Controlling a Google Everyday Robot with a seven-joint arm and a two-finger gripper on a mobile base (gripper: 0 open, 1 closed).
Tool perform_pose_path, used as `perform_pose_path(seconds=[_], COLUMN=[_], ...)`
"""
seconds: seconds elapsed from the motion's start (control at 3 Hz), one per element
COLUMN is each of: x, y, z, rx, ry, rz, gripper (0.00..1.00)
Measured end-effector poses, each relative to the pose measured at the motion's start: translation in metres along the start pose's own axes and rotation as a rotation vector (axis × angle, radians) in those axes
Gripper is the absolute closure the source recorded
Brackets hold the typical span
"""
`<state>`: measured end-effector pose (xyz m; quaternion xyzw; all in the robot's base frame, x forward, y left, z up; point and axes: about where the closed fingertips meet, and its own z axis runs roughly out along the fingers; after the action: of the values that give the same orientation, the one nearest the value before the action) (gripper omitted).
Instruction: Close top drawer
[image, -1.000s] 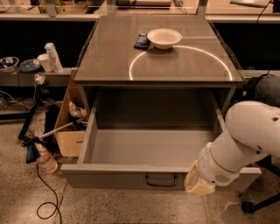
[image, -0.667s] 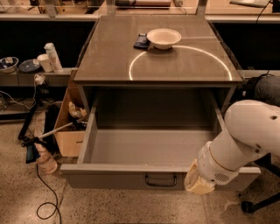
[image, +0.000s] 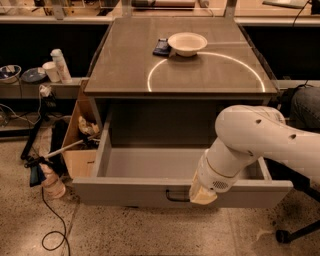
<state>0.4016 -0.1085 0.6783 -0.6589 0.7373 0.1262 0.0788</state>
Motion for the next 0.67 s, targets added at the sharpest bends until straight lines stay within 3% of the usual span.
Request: perform_pose_path(seconds=[0.67], x=[-0.0030], y=[-0.0079], z=[0.0006], rx=[0.002], ry=[0.007], rz=[-0.018], gripper=[1.00])
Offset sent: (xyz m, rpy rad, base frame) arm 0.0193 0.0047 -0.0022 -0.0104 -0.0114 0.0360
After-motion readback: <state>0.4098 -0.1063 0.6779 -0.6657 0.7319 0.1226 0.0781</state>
